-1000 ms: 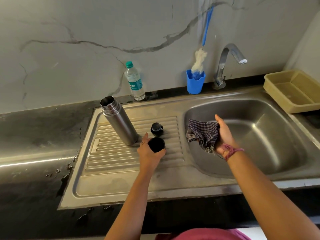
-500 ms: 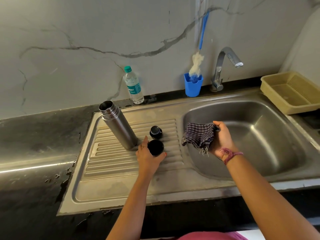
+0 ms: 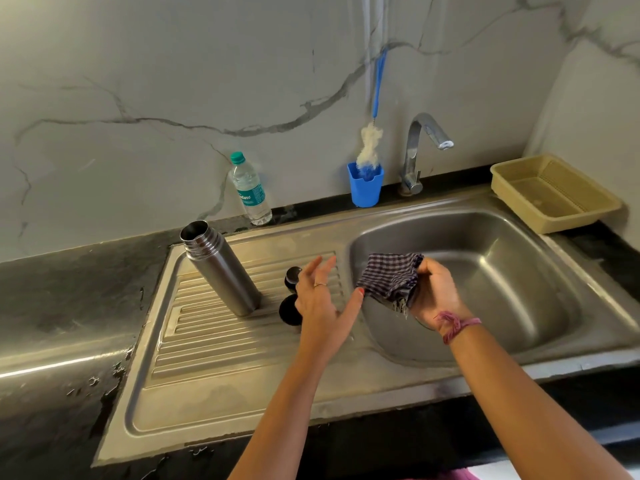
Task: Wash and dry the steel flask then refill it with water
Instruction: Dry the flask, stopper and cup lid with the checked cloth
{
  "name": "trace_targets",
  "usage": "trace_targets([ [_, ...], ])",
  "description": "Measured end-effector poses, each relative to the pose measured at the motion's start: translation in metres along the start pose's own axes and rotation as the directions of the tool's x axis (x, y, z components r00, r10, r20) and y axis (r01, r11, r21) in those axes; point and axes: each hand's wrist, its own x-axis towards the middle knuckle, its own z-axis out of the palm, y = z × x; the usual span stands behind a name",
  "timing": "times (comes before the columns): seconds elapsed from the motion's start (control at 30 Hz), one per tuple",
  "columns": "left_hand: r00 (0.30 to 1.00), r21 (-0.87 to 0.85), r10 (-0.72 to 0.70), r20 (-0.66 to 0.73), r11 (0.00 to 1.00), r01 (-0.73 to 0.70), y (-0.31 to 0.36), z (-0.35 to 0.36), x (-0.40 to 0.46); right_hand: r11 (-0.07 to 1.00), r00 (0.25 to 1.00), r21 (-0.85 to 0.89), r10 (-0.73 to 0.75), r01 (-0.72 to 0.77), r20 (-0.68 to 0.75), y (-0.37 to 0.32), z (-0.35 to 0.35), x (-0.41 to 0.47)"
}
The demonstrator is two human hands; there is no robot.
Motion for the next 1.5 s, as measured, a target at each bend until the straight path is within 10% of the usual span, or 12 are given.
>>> trace_targets([
  [0.3,0.919,0.127,0.033,0.393,0.988,-0.090,0.046,0.027,0.009,0.990,0.999,-0.136,0.024,-0.030,-0.046,-0.014,-0.006,-0.020],
  [0.67,0.915,0.255,-0.026,0.402,0.963,-0.085,0.073,0.077,0.025,0.978,0.997,-0.198,0.066,-0.072,-0.039,-0.057,-0.038,-0.034],
  [0.9,0.877,-0.115,-0.252,0.410,0.939,0.323,0.097,0.095,0.052,0.940,0.985,-0.303,0.171,-0.157,0.020,-0.088,-0.074,-0.041],
  [1.07,0.700,-0.433,-0.450,0.554,0.563,0.705,0.104,0.107,0.084,0.869,0.980,-0.455,0.185,-0.195,-0.067,-0.122,-0.098,-0.036],
  [1.23,0.620,-0.488,-0.434,0.654,0.384,0.784,0.106,0.121,0.107,0.893,0.982,-0.408,0.174,-0.191,-0.079,-0.153,-0.124,-0.038],
  [1.5,0.628,-0.500,-0.220,0.747,0.437,0.748,0.141,0.164,0.131,0.871,0.986,-0.476,0.055,-0.124,-0.158,-0.198,-0.159,-0.047],
])
